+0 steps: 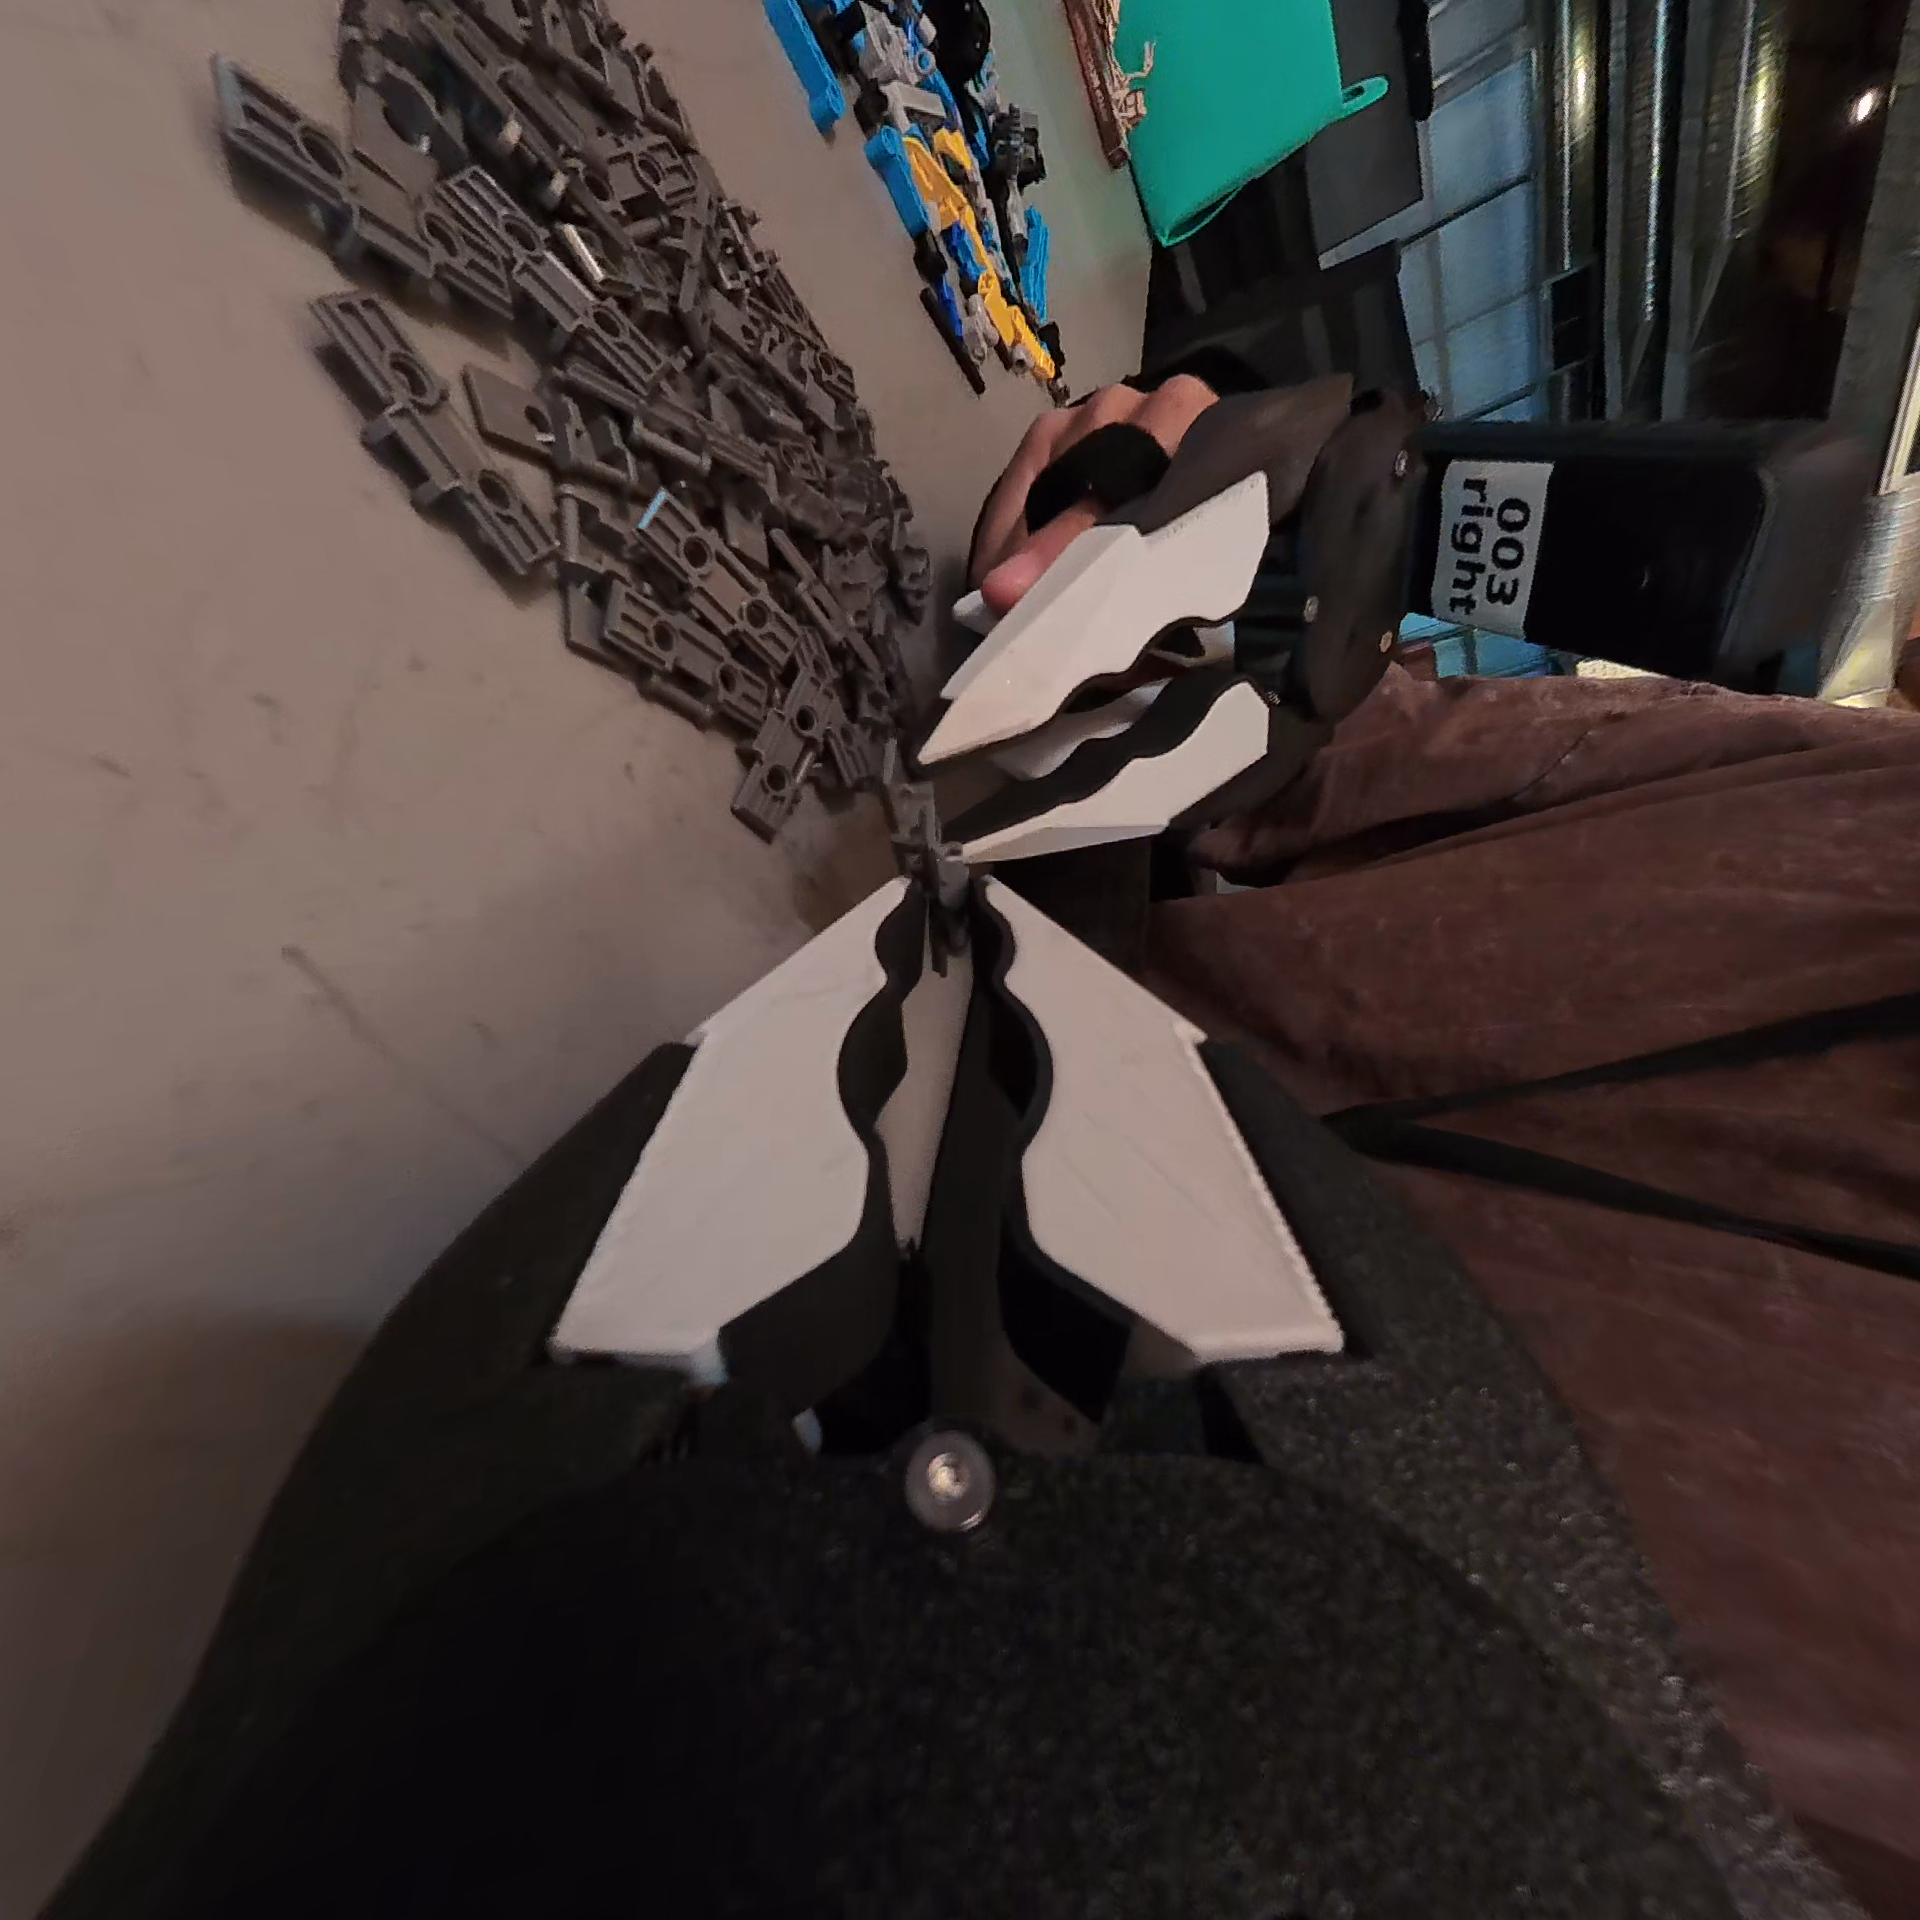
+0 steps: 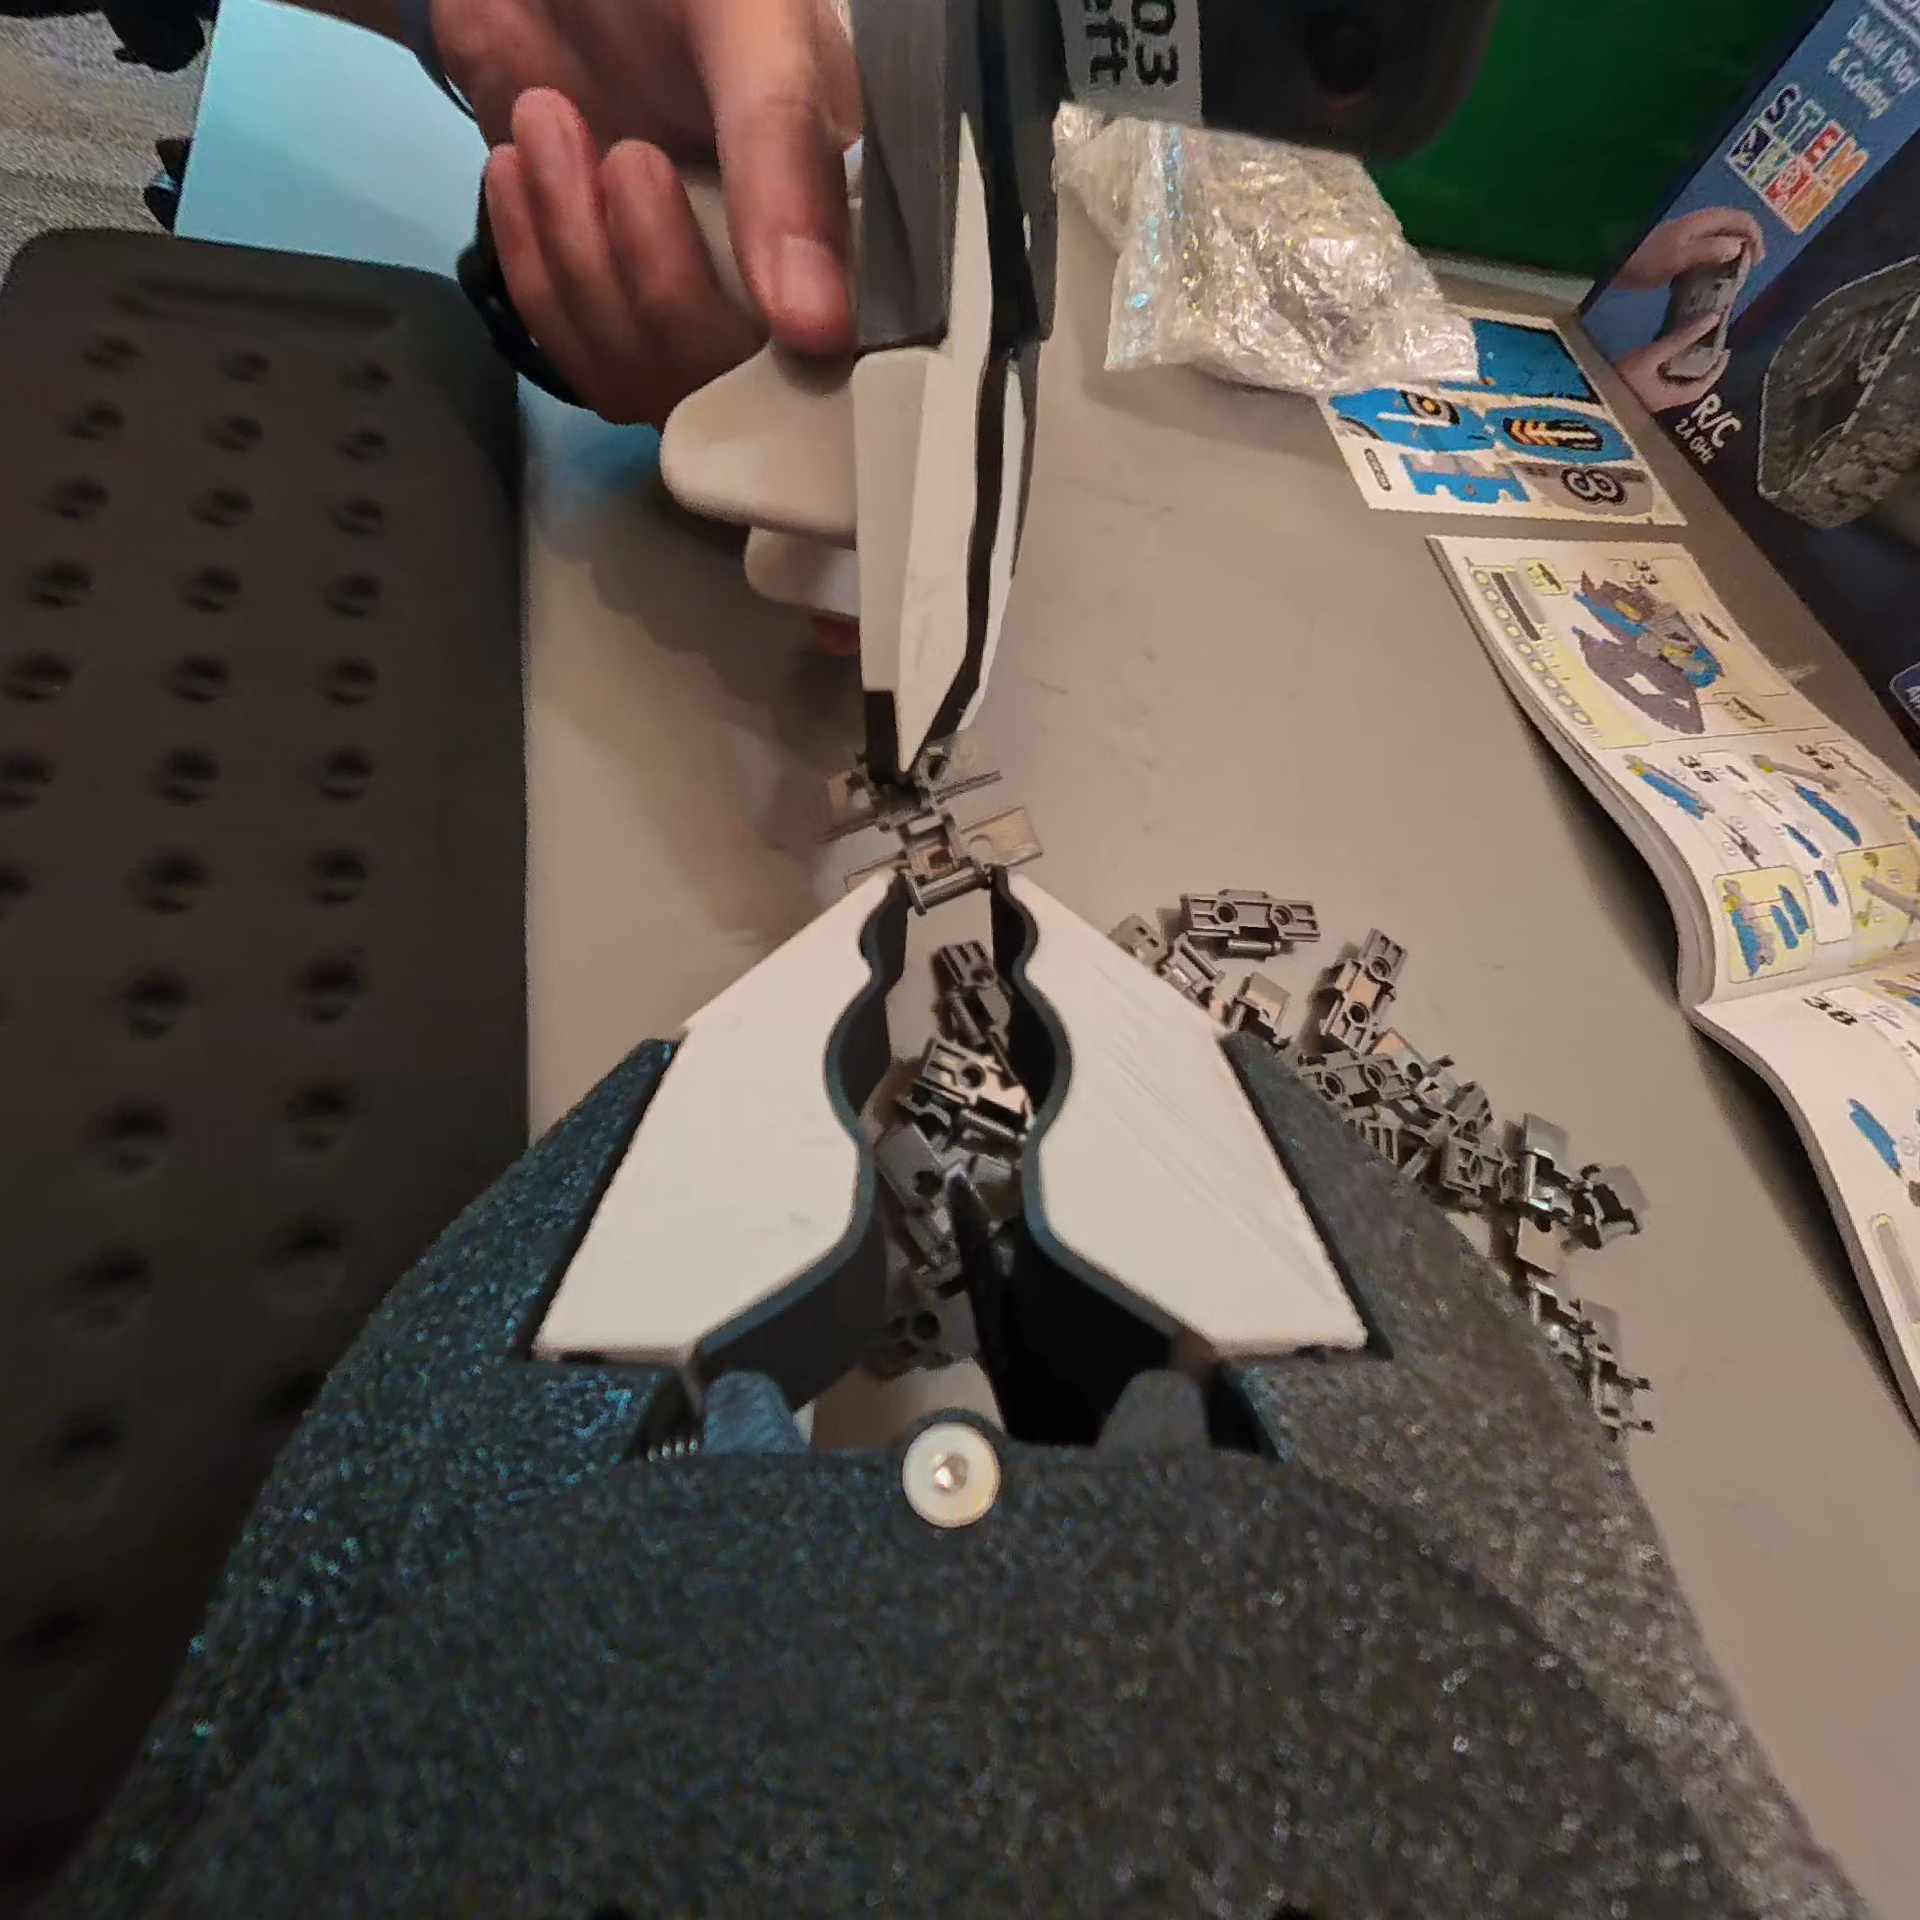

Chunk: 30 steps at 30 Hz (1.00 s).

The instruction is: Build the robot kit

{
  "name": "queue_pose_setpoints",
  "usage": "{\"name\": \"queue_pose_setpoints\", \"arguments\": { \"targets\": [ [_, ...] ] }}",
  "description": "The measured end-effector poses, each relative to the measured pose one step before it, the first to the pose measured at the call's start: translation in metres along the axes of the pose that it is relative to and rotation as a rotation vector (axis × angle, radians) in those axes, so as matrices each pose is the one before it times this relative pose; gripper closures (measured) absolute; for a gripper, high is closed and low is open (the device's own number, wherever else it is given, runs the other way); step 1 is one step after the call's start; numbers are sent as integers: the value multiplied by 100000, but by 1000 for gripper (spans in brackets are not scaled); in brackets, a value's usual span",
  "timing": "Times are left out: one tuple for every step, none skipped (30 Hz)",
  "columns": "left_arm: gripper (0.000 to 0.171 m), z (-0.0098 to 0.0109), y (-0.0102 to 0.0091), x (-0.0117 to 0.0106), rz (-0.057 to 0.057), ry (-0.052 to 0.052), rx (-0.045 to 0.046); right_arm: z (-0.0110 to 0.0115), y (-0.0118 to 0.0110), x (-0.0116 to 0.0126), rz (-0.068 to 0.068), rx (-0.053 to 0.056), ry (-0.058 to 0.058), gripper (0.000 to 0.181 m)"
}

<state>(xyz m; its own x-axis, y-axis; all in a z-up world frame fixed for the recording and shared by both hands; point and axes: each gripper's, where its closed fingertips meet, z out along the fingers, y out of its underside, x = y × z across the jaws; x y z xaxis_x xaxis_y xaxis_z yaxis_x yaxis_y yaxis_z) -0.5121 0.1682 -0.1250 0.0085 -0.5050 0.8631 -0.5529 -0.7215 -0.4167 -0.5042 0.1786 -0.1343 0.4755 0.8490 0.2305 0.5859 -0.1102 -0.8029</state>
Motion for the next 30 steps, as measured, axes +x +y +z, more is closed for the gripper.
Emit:
{"name": "queue_pose_setpoints", "arguments": {
  "targets": [
    [164,10,-45,85,449,257,396,-43,-178,-19,314,723,109,165],
    [164,5,-156,156,262,689,1037,-36,-106,-80,145,351,-543,165],
    [164,-2,-80,34,200,33,533,-39,-83,68,144,501,584,165],
    [164,-21,-90,-46,350,-553,529,-13,5,87,-267,-56,704,165],
    [164,-63,-91,-21,658,-459,559,-36,-19,147,-690,88,1206,165],
    [164,-75,-98,74,445,155,585,-75,-109,95,-755,564,1001,165],
    [164,-87,-106,85,267,301,764,-55,-125,82,-477,515,908,165],
    [164,-85,-96,38,357,30,803,-34,-67,105,-138,213,825,165],
    [164,-86,-61,67,456,170,737,4,34,51,129,-160,237,165],
    [164,-90,-59,33,171,96,775,5,44,-18,155,-26,-216,165],
    [164,-93,-30,-35,-220,-141,653,-4,50,61,149,-59,137,165],
    [164,-105,-61,-17,-205,30,922,-17,51,48,136,-81,-21,165],
    [164,-108,-64,-12,-324,108,907,-14,83,-34,297,-273,-626,165],
    [164,-82,-43,-115,-368,-407,778,-25,31,47,99,47,-40,165],
    [164,-77,-29,-134,-163,-627,676,-55,-36,139,50,436,588,165],
    [164,-54,29,-134,-138,-601,386,-52,-46,-44,744,323,-821,165],
    [164,-34,3,-135,-176,-648,388,-4,-6,-177,1547,130,-1846,165],
    [164,-12,15,-116,-203,-565,251,117,293,-536,2115,-1424,-4183,165],
    [164,-24,-43,-100,-125,-575,460,274,858,-1304,2591,-4732,-8971,165],
    [164,-23,-110,-83,-165,-509,789,423,976,-984,1562,-5003,-6296,165],
    [164,-4,-117,10,-241,52,707,403,666,-133,-865,-3329,28,165],
    [164,16,-80,161,-60,780,489,204,247,-19,-1907,-1928,1406,165],
    [164,54,3,176,228,804,75,-63,-320,-310,-609,985,-946,164],
    [164,85,20,120,627,207,-83,-108,-334,-217,585,1163,-1196,164],
    [164,97,16,136,625,221,-69,-168,-319,289,1199,1612,1295,163],
    [164,104,-49,144,318,340,205,-280,-360,511,1735,2163,1850,159],
    [164,83,-137,265,181,1066,688,-386,-532,499,3000,3175,937,157],
    [164,94,-186,370,-138,1892,938,-417,-787,367,4633,4403,-354,157],
    [164,105,-244,408,-543,2136,1220,-380,-898,132,5400,4791,-1735,157],
    [164,122,-255,340,-280,1828,1196,-275,-818,42,5300,4296,-1741,158]
  ]
}}
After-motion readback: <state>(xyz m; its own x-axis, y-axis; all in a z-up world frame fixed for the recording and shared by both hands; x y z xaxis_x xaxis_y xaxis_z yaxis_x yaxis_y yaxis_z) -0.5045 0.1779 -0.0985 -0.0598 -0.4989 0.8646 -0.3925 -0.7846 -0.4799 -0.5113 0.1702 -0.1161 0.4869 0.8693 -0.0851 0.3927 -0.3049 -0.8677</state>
